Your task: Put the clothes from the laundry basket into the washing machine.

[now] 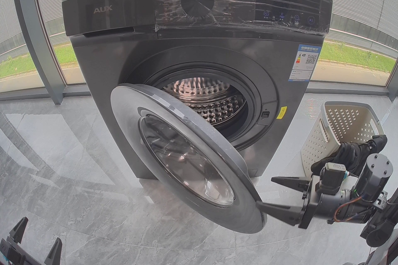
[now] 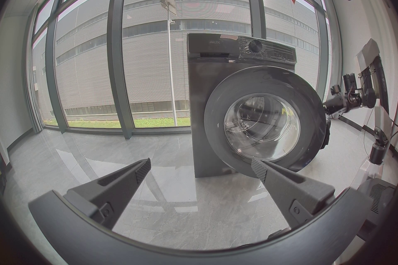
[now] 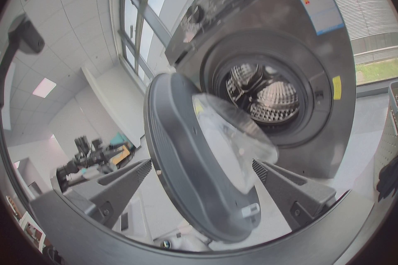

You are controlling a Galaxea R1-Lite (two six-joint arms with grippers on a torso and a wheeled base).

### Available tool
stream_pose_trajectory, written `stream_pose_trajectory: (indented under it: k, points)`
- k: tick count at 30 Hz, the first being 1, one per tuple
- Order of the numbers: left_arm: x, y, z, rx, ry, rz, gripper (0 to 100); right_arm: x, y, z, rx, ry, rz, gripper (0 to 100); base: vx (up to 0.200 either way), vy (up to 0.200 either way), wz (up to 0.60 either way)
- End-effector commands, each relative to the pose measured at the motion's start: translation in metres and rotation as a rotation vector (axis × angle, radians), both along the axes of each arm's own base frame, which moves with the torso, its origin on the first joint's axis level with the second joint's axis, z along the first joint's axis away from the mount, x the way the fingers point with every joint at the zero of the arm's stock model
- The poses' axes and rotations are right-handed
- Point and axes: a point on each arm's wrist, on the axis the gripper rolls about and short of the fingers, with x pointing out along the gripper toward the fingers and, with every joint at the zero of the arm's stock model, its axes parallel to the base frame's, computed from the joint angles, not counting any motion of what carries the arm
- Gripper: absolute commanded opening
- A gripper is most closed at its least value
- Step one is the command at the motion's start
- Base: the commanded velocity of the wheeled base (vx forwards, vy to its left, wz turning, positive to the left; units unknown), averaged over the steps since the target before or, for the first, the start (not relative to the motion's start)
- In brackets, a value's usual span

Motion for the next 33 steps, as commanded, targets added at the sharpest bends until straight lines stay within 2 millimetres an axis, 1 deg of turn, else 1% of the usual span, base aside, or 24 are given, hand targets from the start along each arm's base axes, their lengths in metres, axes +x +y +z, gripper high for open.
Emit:
stream_pose_trajectory:
  k: [1, 3, 5, 7, 8, 13, 15, 20, 24, 26, 33]
  points:
    - [0.0, 0.0, -0.005, 0.0, 0.0, 0.0, 100, 0.014, -0.008, 0.032, 0.119, -0.096, -0.105, 100, 0.0, 0.0, 0.0]
    - [0.0, 0.0, -0.005, 0.0, 0.0, 0.0, 100, 0.025, -0.016, 0.033, 0.12, -0.105, -0.196, 100, 0.0, 0.0, 0.0]
    - [0.0, 0.0, -0.005, 0.0, 0.0, 0.0, 100, 0.044, -0.022, 0.018, 0.081, -0.061, -0.286, 100, 0.0, 0.0, 0.0]
    - [0.0, 0.0, -0.005, 0.0, 0.0, 0.0, 100, 0.055, -0.025, 0.007, 0.051, -0.035, -0.341, 100, 0.0, 0.0, 0.0]
    - [0.0, 0.0, -0.005, 0.0, -0.002, 0.0, 100, 0.061, -0.027, -0.003, 0.018, -0.015, -0.386, 100, 0.0, 0.0, 0.0]
    - [0.0, 0.0, -0.005, 0.0, 0.0, 0.0, 100, 0.077, -0.02, -0.023, -0.048, 0.012, -0.491, 100, 0.0, 0.0, 0.0]
    - [0.0, 0.0, -0.005, 0.0, 0.0, 0.0, 100, 0.08, -0.016, -0.027, -0.063, 0.017, -0.523, 100, 0.0, 0.0, 0.0]
    - [0.0, 0.0, -0.005, 0.001, 0.0, 0.0, 100, 0.086, -0.011, -0.041, -0.102, 0.042, -0.569, 100, 0.0, 0.0, 0.0]
    - [0.0, 0.0, -0.005, 0.001, 0.0, 0.0, 100, 0.086, -0.006, -0.042, -0.101, 0.042, -0.555, 100, 0.0, 0.0, 0.0]
    - [0.0, 0.0, -0.005, 0.003, -0.002, 0.0, 100, 0.084, -0.002, -0.042, -0.101, 0.041, -0.541, 100, 0.0, 0.0, 0.0]
    - [0.0, 0.0, -0.005, 0.006, -0.001, 0.0, 100, 0.066, 0.025, -0.043, -0.116, 0.037, -0.475, 100, 0.0, 0.0, 0.0]
